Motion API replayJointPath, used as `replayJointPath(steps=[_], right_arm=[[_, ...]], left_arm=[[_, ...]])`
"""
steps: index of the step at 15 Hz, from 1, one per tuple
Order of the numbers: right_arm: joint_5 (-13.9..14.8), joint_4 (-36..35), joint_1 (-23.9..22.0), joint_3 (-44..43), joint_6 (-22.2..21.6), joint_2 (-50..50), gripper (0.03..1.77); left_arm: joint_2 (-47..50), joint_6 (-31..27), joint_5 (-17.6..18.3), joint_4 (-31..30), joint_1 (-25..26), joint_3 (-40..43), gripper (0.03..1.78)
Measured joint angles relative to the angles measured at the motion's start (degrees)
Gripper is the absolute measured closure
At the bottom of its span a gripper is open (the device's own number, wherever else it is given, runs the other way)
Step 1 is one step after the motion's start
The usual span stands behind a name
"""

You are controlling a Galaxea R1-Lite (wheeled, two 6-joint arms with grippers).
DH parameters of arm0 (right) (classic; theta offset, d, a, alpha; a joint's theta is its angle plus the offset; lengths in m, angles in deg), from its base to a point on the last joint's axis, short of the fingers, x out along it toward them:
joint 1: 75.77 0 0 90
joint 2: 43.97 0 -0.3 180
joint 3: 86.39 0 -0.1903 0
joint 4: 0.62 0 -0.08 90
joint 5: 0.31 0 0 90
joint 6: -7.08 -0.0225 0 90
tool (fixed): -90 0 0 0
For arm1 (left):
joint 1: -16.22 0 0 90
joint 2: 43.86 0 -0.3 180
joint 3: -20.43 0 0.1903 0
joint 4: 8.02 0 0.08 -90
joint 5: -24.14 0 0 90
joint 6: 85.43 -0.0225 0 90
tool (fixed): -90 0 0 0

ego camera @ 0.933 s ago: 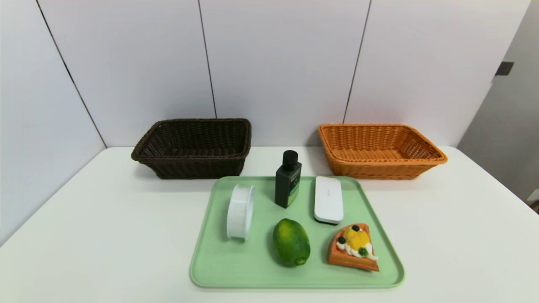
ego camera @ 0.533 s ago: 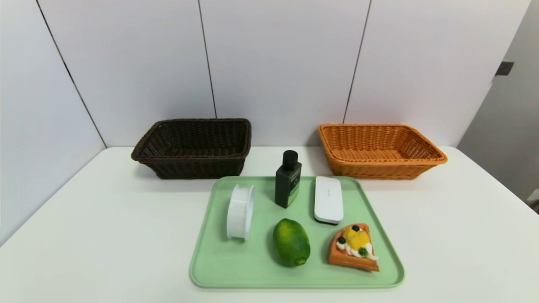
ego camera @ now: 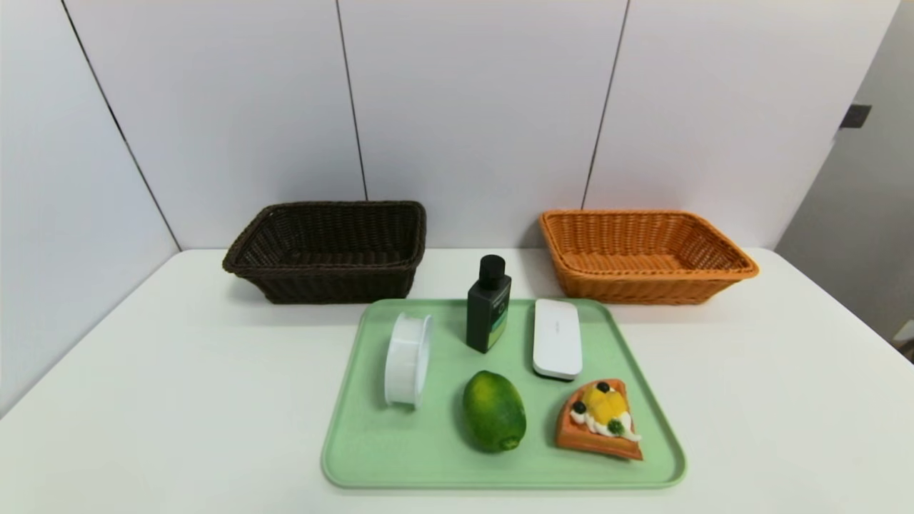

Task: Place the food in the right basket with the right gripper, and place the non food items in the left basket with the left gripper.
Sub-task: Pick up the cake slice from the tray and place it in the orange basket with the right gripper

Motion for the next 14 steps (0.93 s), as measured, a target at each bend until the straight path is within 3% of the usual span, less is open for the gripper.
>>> replayJointPath(steps=[3,6,9,12,14], right_arm=[[-0.7,9.8,1.5,-22.5,-3.4,-17.0,0.09],[-0.9,24.2,6.2,-39.8,-8.3,-31.8,0.09],[-0.7,37.4,13.0,-48.3,-13.1,-43.6,0.09],[-0.9,47.4,19.1,-54.5,-21.8,-53.7,0.09],[-2.5,53.6,22.3,-58.7,-28.3,-60.3,0.09]], left_arm=[[-1.7,-2.2,0.8,7.2,0.0,-4.9,0.12],[-11.3,-2.1,1.4,12.5,0.0,-13.3,0.12],[-27.7,-0.5,3.0,13.5,0.0,-26.8,0.12],[-45.4,1.8,4.8,13.8,-0.5,-43.1,0.12],[-56.3,2.8,5.5,12.7,-1.6,-51.7,0.12]])
